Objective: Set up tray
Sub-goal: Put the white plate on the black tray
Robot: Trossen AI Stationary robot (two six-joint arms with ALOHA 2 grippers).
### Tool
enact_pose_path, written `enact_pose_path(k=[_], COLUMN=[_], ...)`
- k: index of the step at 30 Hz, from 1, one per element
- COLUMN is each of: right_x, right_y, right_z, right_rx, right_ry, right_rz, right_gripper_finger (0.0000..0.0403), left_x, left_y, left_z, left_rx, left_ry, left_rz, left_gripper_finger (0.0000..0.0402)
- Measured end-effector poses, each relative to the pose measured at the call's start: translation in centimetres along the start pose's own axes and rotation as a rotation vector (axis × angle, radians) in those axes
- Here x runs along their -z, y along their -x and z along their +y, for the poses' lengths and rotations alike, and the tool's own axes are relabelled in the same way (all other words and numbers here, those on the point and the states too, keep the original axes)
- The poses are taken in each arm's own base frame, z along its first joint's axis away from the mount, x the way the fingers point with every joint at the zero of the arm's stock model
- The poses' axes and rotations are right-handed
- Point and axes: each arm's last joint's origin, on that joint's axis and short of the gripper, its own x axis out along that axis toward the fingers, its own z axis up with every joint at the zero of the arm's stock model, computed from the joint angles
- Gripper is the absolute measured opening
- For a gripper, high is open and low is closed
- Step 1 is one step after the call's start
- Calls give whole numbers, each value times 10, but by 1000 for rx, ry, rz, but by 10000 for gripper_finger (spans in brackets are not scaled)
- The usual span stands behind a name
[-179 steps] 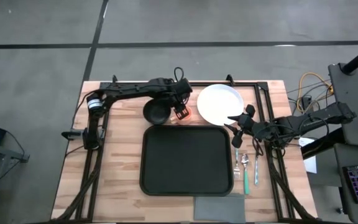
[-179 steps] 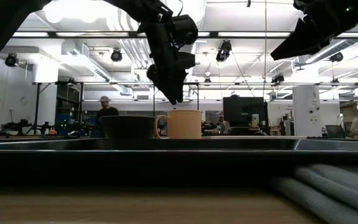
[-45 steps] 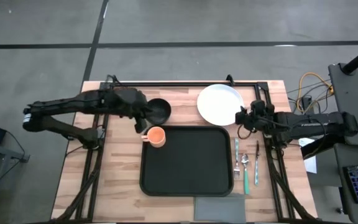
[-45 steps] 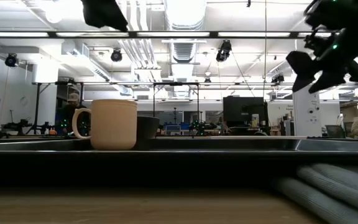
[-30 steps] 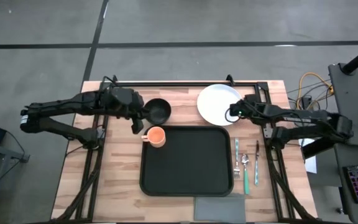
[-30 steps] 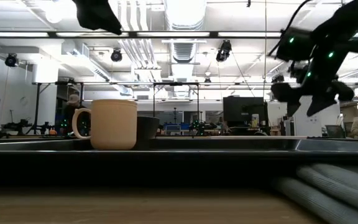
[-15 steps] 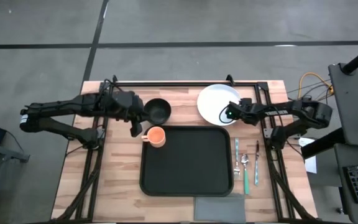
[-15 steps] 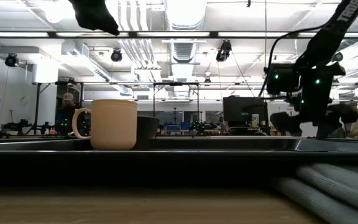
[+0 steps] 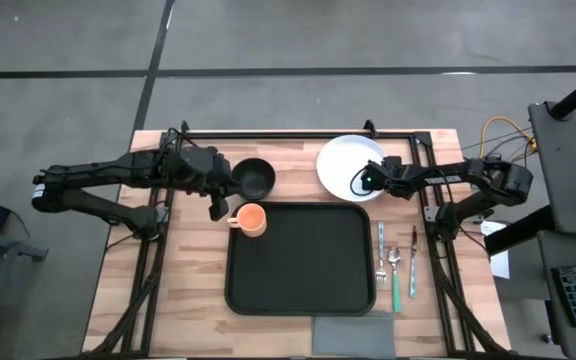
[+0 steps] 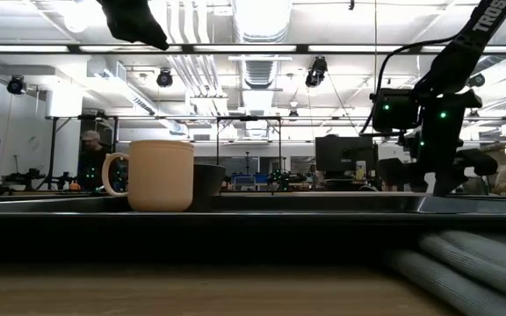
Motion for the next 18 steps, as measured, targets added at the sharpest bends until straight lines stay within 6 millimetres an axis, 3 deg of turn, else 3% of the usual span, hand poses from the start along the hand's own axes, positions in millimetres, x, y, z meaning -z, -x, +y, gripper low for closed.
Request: enact_pose_path(k=[7, 13, 18], right_x=[-2, -8, -24], right_y=[1, 6, 26], right_z=[0, 4, 10], right_rx=[0, -17, -112], right_ry=[2, 10, 35], right_rz=[-19, -28, -51], right_gripper_finger=[22, 14, 10], left_x=[0, 1, 7], left_y=[0, -1, -6], left_z=[0, 0, 0], left_rx=[0, -1, -5], left_ry=[-1, -1, 2], left_rz=[1, 6, 34], left_gripper_finger=[61, 61, 61])
